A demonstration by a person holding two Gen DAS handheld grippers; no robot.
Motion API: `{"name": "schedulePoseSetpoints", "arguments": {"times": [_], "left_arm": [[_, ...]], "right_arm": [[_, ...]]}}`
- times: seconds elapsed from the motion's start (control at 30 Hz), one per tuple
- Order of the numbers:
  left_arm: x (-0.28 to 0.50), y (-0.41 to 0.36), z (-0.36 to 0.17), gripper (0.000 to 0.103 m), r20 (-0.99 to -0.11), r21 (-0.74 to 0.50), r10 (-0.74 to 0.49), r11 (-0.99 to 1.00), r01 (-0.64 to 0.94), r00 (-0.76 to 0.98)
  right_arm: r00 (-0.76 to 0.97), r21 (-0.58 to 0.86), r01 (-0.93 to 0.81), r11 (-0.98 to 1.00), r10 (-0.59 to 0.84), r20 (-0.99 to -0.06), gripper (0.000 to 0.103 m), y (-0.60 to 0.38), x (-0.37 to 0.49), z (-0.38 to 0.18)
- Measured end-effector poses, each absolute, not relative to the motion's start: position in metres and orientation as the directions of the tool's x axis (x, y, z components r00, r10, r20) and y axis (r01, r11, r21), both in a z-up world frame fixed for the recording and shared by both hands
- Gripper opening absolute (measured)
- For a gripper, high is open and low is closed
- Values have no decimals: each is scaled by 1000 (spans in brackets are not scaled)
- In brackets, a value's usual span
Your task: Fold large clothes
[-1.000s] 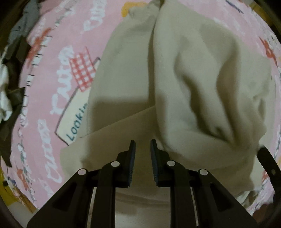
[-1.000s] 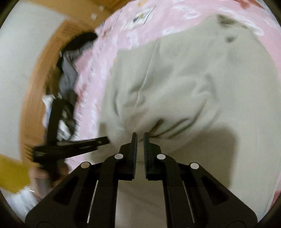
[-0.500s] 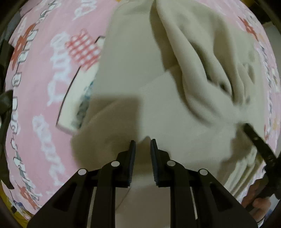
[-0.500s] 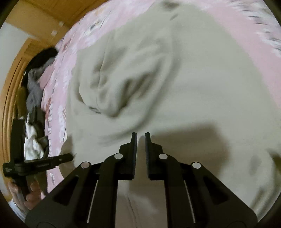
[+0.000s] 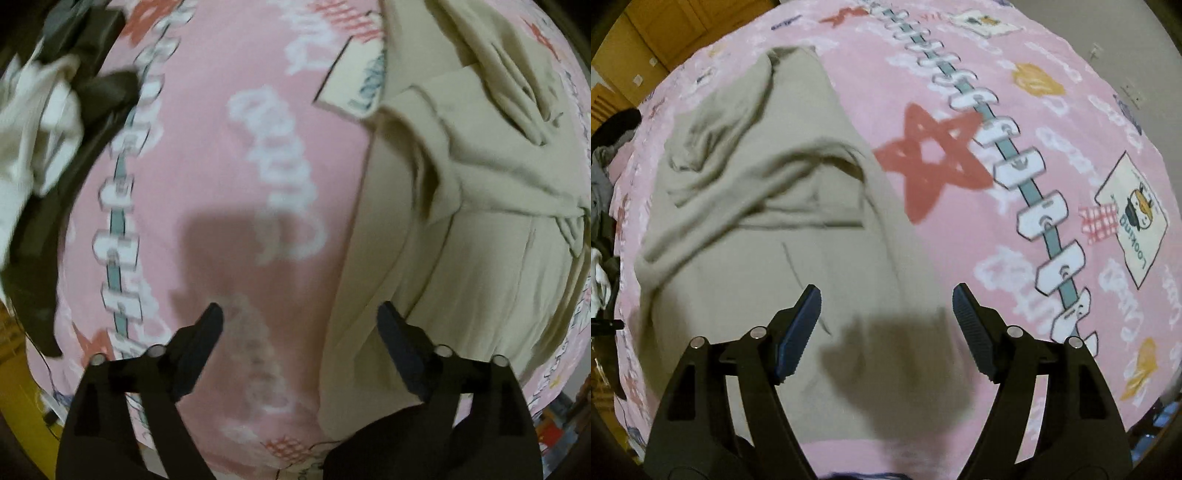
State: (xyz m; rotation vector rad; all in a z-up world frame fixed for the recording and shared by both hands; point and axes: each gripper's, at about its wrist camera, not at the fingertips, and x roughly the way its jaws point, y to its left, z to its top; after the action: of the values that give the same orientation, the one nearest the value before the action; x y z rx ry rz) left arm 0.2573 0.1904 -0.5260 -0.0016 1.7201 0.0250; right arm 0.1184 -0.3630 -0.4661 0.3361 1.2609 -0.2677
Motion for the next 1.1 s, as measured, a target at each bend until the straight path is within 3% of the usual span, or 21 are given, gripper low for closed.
{"name": "schedulePoseSetpoints", "arguments": {"times": [0.17, 0.47, 0.63, 0.8, 1.1], "left_arm": [[223, 189, -538, 88, -986, -23, -27, 999, -32, -164], [187, 173, -572, 89, -982, -3, -28, 991, -131, -189], [178, 155, -593, 89, -980, -9, -35, 991, -132, -194], [175, 137, -619, 89, -966, -25, -51, 994, -107, -255], [162, 119, -650, 89, -941, -47, -70, 996, -76, -331]], "right_arm": [[219, 110, 296, 949, 45, -975, 73, -378, 118, -495], [158, 174, 60, 983, 162, -974, 73, -380, 136, -520], [93, 206, 19, 978, 204, -975, 73, -395, 125, -536], [55, 294, 55, 954, 291, -955, 73, -406, 109, -547], [123, 351, 186, 918, 333, -935, 82, -406, 75, -559]]}}
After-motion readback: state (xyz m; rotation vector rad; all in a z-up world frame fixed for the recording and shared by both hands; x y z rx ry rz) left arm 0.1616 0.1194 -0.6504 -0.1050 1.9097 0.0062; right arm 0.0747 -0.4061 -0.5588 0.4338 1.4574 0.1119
